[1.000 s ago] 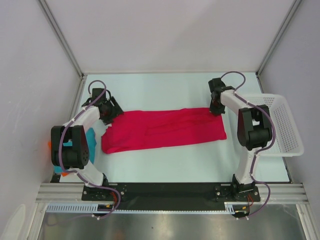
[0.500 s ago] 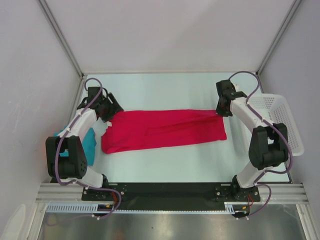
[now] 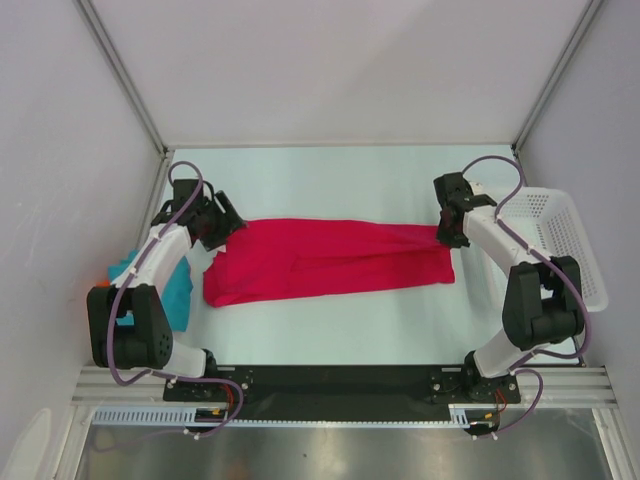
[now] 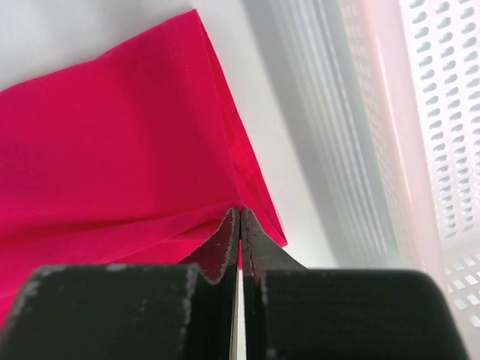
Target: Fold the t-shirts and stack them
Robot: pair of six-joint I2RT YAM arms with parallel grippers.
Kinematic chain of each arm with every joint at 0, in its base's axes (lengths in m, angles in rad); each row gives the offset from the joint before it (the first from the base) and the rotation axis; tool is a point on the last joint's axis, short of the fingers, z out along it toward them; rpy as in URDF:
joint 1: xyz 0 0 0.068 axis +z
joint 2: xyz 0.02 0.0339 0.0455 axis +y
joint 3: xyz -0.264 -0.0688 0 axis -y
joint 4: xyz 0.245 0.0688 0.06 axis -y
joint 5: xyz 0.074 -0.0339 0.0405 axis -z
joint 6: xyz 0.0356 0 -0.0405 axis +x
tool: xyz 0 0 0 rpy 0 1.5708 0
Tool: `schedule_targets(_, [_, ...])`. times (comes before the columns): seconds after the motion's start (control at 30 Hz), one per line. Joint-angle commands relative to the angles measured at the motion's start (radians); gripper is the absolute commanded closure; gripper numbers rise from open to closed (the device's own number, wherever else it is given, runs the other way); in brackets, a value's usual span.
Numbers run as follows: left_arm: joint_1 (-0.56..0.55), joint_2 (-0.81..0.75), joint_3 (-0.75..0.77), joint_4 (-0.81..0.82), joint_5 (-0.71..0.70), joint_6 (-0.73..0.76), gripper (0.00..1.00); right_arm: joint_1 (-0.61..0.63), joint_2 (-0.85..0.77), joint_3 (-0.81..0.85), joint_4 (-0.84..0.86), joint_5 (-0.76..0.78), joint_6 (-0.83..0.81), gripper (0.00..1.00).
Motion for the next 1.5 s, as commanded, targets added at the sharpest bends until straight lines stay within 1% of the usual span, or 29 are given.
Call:
schedule_targets(0.0, [0.002,-0.05,-0.009,0.0,0.016,0.025,0.27,0.004,-0.069,-0.015,-0.035,0.068,0.022,1.0])
schedule_targets(0.23, [0.002,-0.064,-0.023,-0.002,0.026,0.025,0.27,0.002,-0.1,-0.046,-0.05,0.1,0.029,1.0])
schedule_targets(0.47, [0.002,-0.08,-0.035,-0.005,0.031,0.025,0.26,0.007,-0.107,-0.061,-0.056,0.08,0.032,1.0])
schedule_targets(0.57, [0.002,-0.08,-0.038,-0.003,0.032,0.022,0.26,0.005,-0.097,-0.06,-0.064,0.065,0.03,0.72])
schedule_targets(0.6, [0.002,-0.08,-0.038,-0.003,0.036,0.022,0.26,0.007,-0.093,-0.06,-0.066,0.066,0.029,0.55])
schedule_targets(0.63, [0.002,-0.081,-0.038,-0.003,0.034,0.024,0.26,0.007,-0.092,-0.06,-0.067,0.068,0.03,0.5])
schedule_targets(0.7, [0.002,-0.081,-0.04,-0.003,0.036,0.022,0.26,0.007,-0.092,-0.058,-0.07,0.068,0.029,0.45])
schedule_targets(0.97, [0.002,-0.075,-0.041,0.0,0.045,0.022,0.26,0.015,-0.078,-0.012,-0.072,0.059,0.027,0.43])
schedule_targets(1.1, [0.004,-0.06,-0.076,0.02,0.069,-0.002,0.26,0.044,-0.048,0.034,-0.075,0.048,0.032,0.43])
schedule_targets(1.2, [0.002,-0.043,-0.107,0.021,0.025,-0.045,0.26,0.065,-0.031,0.075,-0.081,0.037,0.033,0.43])
schedule_targets(1.27, [0.002,-0.043,-0.124,0.017,-0.038,-0.09,0.25,0.084,-0.027,0.094,-0.081,0.026,0.035,0.43])
schedule_targets(1.47, [0.002,-0.081,-0.216,0.032,-0.136,-0.225,0.25,0.156,-0.043,0.115,-0.07,-0.014,0.038,0.42])
